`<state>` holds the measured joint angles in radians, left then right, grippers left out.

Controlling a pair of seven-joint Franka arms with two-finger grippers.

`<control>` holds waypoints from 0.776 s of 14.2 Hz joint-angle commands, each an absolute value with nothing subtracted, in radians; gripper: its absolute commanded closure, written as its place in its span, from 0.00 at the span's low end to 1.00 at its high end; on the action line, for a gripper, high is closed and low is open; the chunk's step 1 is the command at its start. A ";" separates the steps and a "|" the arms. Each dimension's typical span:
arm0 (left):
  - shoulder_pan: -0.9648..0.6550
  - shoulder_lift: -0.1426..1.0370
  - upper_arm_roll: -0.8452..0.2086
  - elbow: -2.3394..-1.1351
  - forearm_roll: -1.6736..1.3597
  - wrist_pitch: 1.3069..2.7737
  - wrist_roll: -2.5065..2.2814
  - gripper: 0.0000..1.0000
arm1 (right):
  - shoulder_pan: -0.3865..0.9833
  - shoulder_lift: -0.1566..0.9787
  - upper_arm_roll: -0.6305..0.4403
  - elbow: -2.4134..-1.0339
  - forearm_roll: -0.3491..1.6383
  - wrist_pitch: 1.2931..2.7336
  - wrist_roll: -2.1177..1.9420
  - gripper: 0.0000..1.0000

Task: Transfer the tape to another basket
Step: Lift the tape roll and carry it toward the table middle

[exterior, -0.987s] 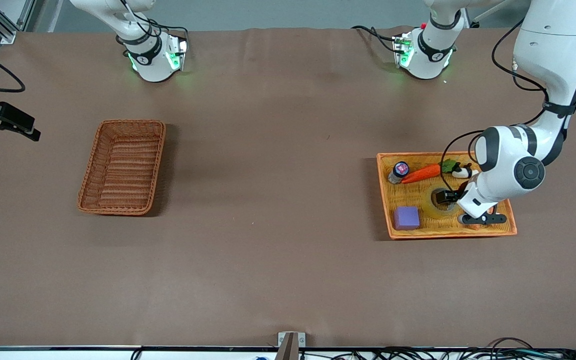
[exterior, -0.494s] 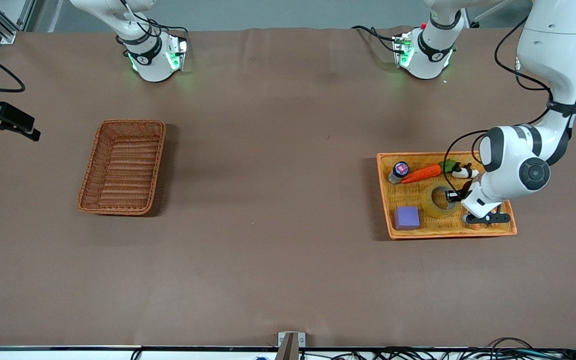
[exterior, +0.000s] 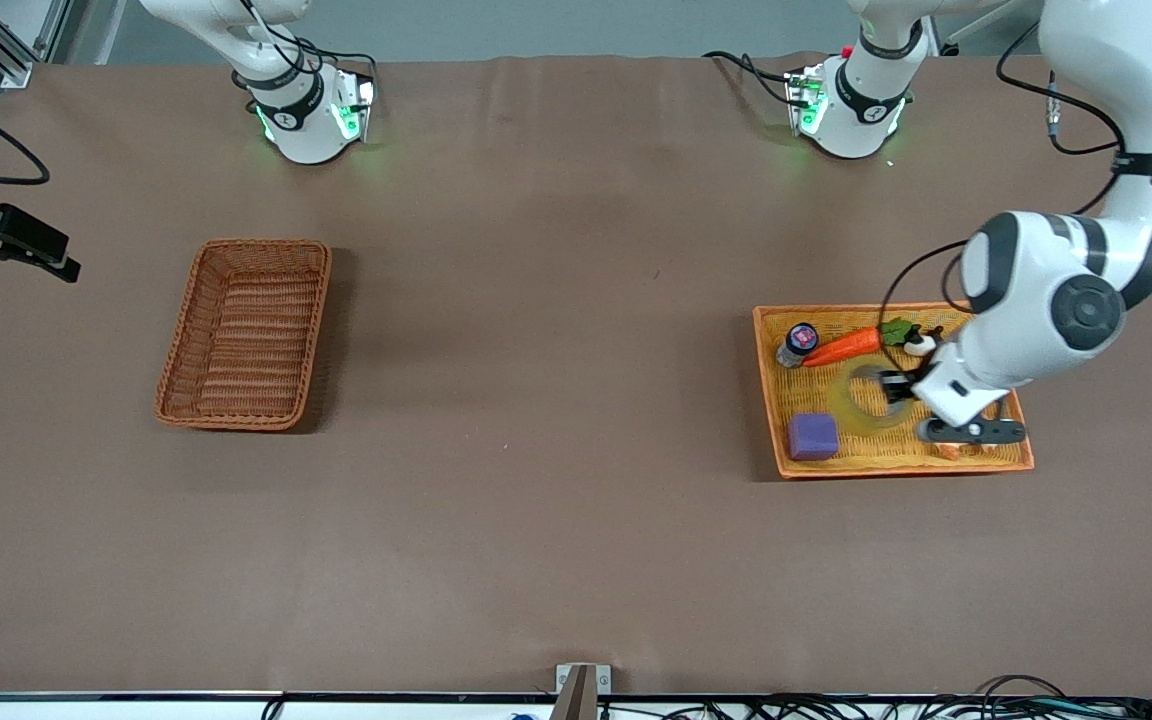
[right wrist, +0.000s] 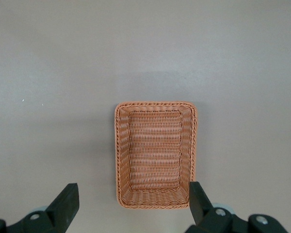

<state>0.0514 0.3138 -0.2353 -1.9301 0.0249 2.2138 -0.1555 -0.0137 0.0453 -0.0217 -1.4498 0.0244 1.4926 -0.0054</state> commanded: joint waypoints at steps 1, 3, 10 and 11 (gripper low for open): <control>-0.078 0.354 -0.258 -1.847 0.046 2.191 -0.296 0.98 | -0.025 0.051 -0.017 -1.433 0.034 1.479 -0.018 0.00; -0.203 0.414 -0.256 -1.783 0.044 2.189 -0.433 0.98 | -0.026 0.051 -0.017 -1.433 0.034 1.479 -0.018 0.00; -0.491 0.645 -0.242 -1.538 0.046 2.181 -0.831 0.95 | -0.026 0.051 -0.020 -1.433 0.034 1.479 -0.020 0.00; -0.520 0.687 -0.241 -1.488 0.046 2.181 -0.869 0.95 | -0.025 0.051 -0.023 -1.433 0.034 1.479 -0.020 0.00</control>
